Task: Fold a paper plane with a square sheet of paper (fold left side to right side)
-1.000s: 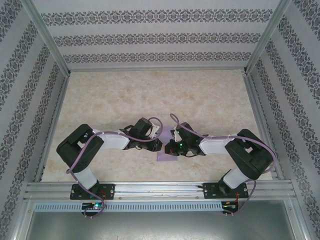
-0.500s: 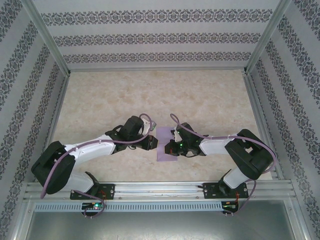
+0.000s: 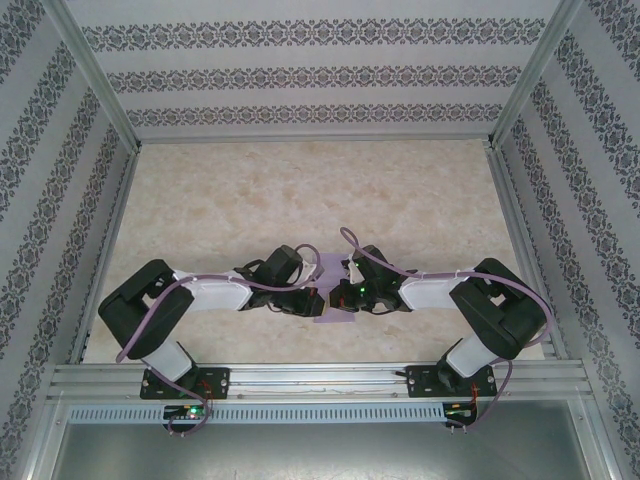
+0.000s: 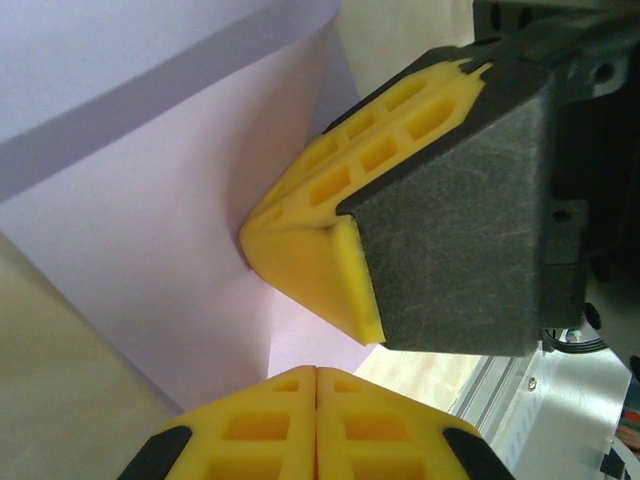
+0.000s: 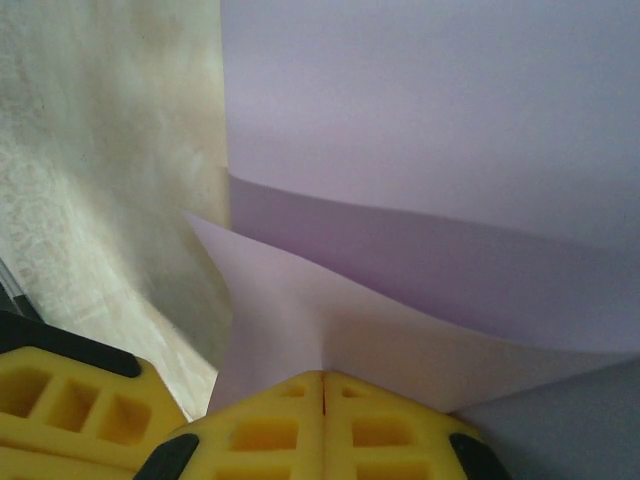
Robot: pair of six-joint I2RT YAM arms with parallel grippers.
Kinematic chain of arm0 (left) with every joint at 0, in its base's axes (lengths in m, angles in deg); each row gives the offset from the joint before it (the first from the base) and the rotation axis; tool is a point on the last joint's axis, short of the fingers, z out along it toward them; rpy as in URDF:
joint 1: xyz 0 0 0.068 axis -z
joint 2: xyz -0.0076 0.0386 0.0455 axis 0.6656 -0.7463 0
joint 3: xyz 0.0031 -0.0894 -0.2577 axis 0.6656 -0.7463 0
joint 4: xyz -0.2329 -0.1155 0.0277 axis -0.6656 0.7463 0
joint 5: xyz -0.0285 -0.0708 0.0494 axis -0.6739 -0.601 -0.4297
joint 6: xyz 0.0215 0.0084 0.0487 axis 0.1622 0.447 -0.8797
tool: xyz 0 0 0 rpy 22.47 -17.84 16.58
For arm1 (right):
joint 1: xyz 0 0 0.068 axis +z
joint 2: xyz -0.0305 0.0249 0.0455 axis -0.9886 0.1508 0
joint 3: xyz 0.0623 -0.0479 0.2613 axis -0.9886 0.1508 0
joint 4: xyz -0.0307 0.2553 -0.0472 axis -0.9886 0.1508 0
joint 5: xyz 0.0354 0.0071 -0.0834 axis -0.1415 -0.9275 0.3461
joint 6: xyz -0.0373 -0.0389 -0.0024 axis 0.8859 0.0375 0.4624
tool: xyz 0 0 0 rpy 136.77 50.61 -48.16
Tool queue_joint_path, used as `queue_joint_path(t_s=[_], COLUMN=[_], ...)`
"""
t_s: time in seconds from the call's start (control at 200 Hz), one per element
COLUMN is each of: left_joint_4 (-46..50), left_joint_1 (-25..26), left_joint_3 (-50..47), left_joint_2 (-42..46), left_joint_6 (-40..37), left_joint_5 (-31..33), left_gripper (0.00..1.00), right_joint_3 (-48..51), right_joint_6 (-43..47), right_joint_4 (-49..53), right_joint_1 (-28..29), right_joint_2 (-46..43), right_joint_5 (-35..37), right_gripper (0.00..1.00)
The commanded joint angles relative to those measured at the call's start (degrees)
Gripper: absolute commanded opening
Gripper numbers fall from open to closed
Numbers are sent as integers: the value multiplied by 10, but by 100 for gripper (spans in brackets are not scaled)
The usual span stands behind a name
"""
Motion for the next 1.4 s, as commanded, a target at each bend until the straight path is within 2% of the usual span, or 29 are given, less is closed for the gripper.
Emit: queue_joint_path(t_s=[0.0,0.465,0.809,1.394], left_joint_4=[-28,-13,-22,53], left_joint_1=[8,14,27,28], left_joint_3=[8,-14,-30,-17], left_joint_2=[-13,-39,-51,-50], left_joint_6=[4,-5,5,-9], left_joint_5=[-2,36,55,103], left_gripper=[7,5,0,0], right_joint_3=[21,15,1,8], right_joint_6=[3,11,24,35], right_joint_4=[48,44,39,29], right_joint_1=[7,7,4,9], right_joint_2=[20,9,-68,-15], right_joint_5=[16,4,11,55], right_gripper=[0,0,0,0])
